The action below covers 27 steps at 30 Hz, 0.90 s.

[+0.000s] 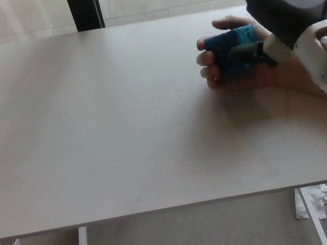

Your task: The robot uses its right hand to pick up a cube kept in the middle of the desk infront of it and hands it to a person

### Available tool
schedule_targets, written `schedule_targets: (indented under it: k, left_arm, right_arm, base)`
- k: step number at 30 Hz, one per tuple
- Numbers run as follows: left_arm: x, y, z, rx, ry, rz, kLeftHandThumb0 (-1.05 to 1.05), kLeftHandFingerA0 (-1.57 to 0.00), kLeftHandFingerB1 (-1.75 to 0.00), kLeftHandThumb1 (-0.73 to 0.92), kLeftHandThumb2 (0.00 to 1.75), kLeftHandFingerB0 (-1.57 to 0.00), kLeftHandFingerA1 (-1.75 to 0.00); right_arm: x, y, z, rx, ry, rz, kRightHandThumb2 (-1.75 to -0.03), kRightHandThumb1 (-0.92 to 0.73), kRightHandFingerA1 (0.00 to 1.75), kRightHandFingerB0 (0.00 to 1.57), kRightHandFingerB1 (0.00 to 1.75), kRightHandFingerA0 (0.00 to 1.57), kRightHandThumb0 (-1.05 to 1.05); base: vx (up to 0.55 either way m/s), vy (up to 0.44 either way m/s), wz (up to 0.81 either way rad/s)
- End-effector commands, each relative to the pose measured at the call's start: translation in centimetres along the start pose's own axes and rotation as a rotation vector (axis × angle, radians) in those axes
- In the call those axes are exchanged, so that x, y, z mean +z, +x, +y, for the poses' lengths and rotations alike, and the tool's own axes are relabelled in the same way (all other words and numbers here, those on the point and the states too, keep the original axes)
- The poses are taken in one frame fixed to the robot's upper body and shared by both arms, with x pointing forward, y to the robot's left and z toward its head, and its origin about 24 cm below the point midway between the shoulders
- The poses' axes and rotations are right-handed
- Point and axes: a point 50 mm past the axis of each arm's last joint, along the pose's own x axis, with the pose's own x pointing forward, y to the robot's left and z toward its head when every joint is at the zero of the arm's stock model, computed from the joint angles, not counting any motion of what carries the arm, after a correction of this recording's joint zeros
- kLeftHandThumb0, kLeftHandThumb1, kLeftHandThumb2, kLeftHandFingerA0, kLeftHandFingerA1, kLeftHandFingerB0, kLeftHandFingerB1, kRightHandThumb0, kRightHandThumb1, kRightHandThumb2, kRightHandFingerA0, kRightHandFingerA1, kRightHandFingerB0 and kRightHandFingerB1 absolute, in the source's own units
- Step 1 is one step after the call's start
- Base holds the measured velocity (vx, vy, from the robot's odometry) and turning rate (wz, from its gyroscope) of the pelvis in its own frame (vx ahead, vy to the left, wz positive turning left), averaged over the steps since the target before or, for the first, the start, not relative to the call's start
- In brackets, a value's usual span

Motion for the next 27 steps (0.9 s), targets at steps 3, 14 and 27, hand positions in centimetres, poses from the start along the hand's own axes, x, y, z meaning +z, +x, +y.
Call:
schedule_targets:
  k: [3,14,27]
  left_arm:
    - [0.2,-0.3,2.0,0.052,-0.015,-0.014,-0.60,-0.73,-0.38,0.49,0.56,-0.54,-0.54]
    - [0.4,-0.3,2.4,0.073,-0.021,-0.003,-0.57,-0.75,-0.38,0.48,0.56,-0.55,-0.54]
    - [0.1,-0.5,2.5,0.063,0.001,-0.006,-0.60,-0.75,-0.39,0.49,0.56,-0.54,-0.56]
  right_arm:
    - [-7.4,-16.7,-11.2,-0.254,0.412,0.013,-0.55,-0.50,0.39,0.35,0.31,0.35,-0.56]
    - [-12.3,-30.9,-12.9,-0.627,0.453,0.326,-0.57,-0.49,0.42,0.61,0.39,0.67,-0.47]
    - [-17.3,-42.2,-8.3,-1.045,0.287,0.734,-0.58,-0.56,0.53,0.72,0.42,0.85,-0.55]
  base:
    - [0.00,0.000,0.00]
    - [0.00,0.000,0.00]
    - [0.00,0.000,0.00]
